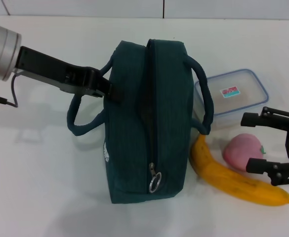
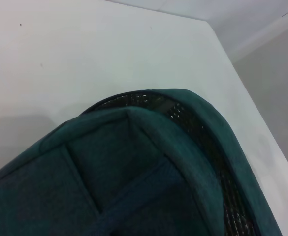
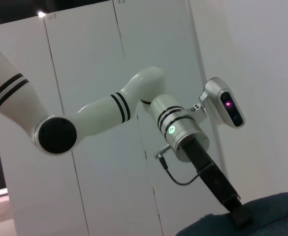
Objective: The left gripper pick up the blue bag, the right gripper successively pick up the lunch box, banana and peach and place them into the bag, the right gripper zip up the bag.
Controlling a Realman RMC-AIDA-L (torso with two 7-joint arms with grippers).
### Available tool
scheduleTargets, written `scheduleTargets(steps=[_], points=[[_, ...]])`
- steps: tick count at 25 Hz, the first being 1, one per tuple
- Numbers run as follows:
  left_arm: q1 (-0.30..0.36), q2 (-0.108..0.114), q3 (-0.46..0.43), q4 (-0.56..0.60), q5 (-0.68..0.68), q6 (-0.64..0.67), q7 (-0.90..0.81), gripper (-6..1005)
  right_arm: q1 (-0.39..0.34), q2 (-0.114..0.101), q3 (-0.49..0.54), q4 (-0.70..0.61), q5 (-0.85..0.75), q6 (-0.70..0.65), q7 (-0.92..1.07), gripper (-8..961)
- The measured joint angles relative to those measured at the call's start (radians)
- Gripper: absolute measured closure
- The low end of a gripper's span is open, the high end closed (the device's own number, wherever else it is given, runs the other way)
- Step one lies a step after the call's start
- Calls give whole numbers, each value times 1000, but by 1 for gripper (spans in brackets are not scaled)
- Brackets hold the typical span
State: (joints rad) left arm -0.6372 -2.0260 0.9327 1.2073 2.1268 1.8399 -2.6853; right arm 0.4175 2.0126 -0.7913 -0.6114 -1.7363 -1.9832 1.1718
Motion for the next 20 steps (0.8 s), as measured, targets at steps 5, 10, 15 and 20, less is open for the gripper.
scheduleTargets(steps=[5, 10, 15, 20], points=[[1, 0, 0, -5, -1, 1, 4, 952, 2, 0, 2, 36, 51, -12, 7, 79], [4, -1, 0, -6, -2, 0, 6, 952, -25, -3, 87, 166, 271, -5, 42, 79], [4, -4, 0, -6, -3, -4, 7, 951, -48, -5, 287, 367, 388, 100, 88, 78], [4, -6, 0, -12, -2, -5, 24, 951, -67, -2, 420, 470, 402, 338, 157, 78]])
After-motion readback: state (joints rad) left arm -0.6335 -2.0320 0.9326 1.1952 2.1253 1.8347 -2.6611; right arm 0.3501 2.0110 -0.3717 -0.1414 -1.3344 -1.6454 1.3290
